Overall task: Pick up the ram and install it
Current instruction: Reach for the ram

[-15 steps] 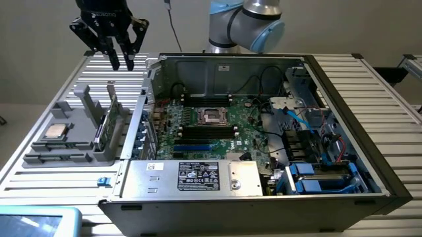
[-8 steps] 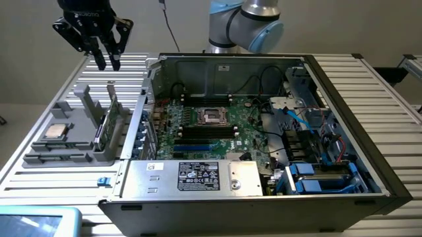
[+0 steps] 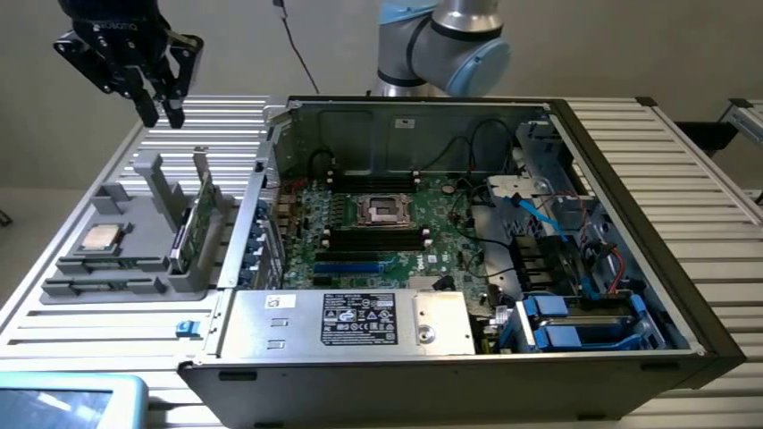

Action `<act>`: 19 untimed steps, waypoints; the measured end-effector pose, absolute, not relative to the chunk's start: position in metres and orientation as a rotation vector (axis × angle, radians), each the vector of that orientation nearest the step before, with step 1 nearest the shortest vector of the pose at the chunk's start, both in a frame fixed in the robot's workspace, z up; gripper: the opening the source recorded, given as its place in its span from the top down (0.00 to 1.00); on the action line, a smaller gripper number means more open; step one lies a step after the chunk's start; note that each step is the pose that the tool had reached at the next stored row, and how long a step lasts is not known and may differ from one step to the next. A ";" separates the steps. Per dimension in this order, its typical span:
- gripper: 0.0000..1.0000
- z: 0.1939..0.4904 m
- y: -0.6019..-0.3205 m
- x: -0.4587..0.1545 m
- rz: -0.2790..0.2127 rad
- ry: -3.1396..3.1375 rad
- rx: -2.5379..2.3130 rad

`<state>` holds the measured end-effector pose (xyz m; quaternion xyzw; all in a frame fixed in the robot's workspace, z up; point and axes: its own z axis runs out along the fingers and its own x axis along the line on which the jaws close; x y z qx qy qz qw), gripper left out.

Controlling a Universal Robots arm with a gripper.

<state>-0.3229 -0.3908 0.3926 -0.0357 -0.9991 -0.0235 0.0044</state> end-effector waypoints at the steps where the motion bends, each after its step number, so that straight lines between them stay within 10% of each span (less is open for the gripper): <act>1: 0.65 0.393 -0.391 -0.327 -0.074 -3.129 -0.112; 19: 0.65 0.393 -0.390 -0.409 -0.072 -3.112 -0.112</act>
